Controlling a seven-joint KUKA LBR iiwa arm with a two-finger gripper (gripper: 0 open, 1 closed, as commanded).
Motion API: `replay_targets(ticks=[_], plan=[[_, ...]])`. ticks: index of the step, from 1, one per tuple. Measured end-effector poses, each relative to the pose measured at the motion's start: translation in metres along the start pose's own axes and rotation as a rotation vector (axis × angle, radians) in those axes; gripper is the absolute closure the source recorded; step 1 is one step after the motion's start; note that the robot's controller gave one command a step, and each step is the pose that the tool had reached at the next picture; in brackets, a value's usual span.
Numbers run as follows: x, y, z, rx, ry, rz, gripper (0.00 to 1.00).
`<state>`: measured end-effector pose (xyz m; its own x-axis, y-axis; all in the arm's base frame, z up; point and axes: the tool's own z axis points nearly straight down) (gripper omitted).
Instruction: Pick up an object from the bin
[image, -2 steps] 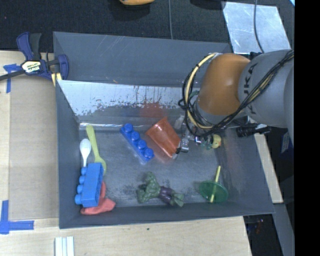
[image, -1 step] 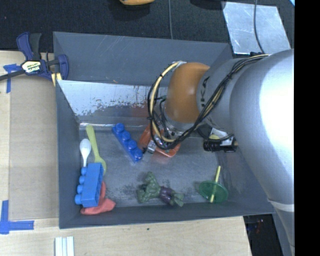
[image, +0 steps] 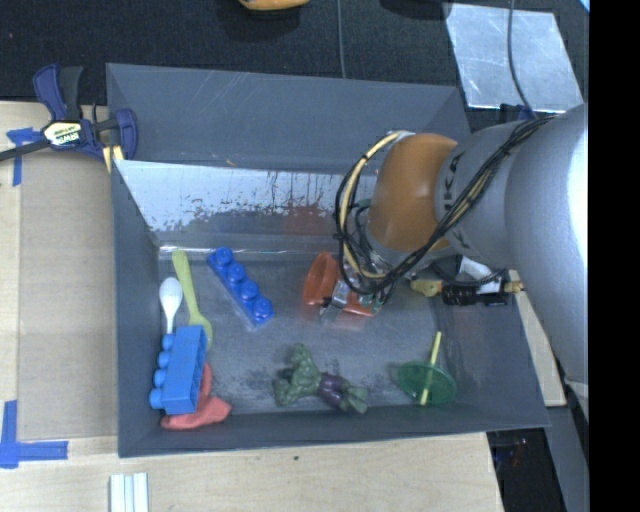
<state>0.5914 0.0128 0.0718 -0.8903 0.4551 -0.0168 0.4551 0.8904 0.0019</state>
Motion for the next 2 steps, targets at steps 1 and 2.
replay_targets(ticks=[1,2], plan=[[0.0,0.0,0.0,0.0,0.0,0.0,1.0],[0.001,-0.001,-0.019,0.001,0.003,-0.001,1.0]])
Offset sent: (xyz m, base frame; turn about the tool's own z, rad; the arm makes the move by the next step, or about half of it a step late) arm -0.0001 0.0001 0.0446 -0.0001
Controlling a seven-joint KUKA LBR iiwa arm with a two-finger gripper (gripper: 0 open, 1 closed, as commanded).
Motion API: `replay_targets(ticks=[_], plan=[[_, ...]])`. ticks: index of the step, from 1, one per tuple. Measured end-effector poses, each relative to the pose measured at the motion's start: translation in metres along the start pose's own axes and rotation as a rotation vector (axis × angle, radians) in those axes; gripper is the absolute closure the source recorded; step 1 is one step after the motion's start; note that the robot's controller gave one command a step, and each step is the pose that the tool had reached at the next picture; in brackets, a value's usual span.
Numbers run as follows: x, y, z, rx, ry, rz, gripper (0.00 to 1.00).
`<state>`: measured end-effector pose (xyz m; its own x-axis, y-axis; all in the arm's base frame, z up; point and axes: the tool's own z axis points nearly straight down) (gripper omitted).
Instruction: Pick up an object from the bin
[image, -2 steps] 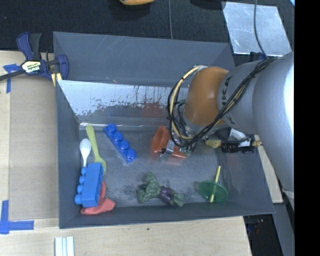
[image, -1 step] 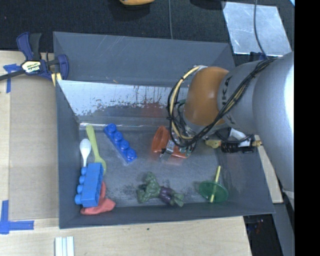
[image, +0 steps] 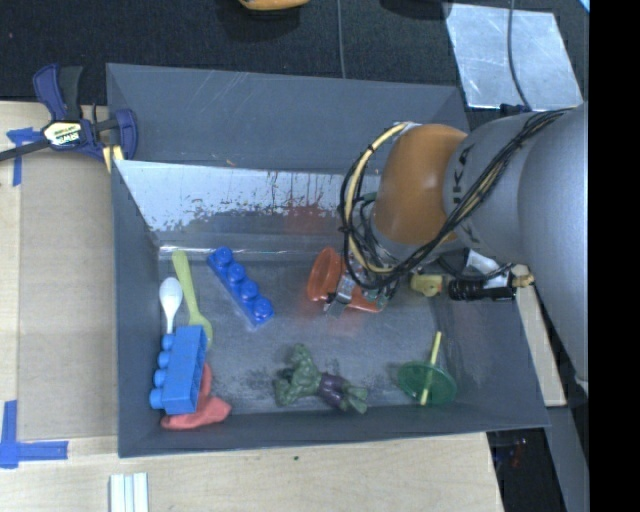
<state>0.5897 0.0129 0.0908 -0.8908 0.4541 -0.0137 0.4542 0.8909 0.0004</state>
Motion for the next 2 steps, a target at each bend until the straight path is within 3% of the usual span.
replay_targets(ticks=[2], plan=[[-0.001,0.0,-0.07,0.0,-0.001,-0.001,1.0]])
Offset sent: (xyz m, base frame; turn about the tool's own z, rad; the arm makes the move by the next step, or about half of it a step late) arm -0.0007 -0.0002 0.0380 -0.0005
